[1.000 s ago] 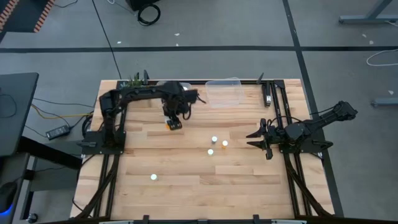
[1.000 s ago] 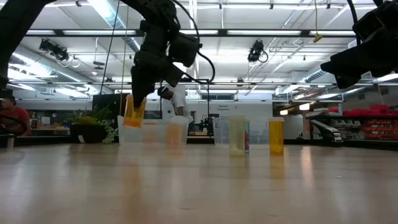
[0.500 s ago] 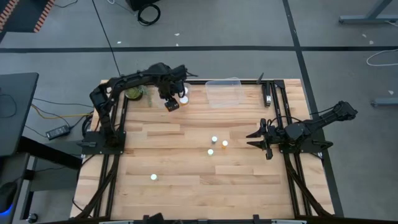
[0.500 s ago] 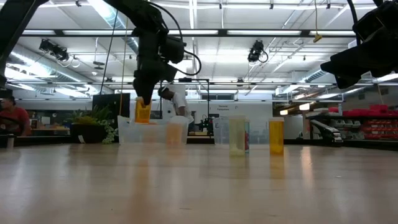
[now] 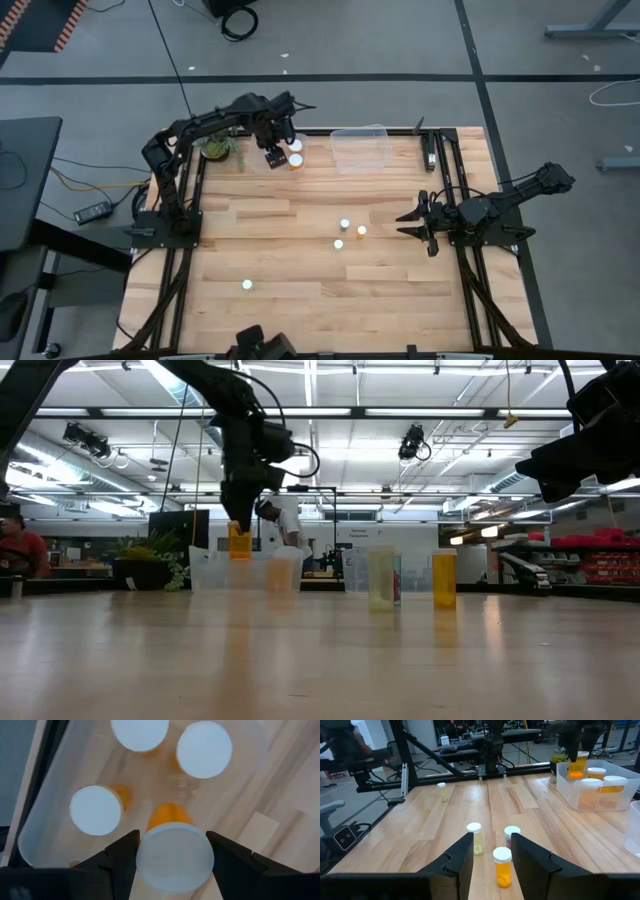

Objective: Pick and place medicine bottles into bin by pill shape (circle, oval)
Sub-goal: Put the large orange pill bottle into the left bin

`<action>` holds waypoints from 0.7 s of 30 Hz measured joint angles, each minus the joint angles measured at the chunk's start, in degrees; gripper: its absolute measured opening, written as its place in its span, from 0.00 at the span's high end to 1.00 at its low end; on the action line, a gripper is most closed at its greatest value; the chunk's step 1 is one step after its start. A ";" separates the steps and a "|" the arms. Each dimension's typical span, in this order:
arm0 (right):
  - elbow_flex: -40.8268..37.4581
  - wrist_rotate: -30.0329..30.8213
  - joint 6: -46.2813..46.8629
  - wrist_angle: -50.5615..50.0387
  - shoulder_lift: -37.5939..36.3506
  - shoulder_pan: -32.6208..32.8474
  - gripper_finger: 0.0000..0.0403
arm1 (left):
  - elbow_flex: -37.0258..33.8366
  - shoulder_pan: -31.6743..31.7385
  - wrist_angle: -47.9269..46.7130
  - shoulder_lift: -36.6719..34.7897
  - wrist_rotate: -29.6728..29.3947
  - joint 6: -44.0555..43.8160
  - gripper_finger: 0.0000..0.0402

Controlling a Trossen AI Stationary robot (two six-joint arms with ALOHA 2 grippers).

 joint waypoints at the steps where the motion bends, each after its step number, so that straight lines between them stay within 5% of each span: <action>1: 0.00 0.00 0.00 0.00 0.00 0.00 0.66 | 0.00 0.11 0.25 0.04 0.00 0.01 0.42; 21: 0.00 0.02 0.00 0.00 0.00 0.00 0.66 | -5.09 0.29 6.28 0.17 0.07 -0.47 0.38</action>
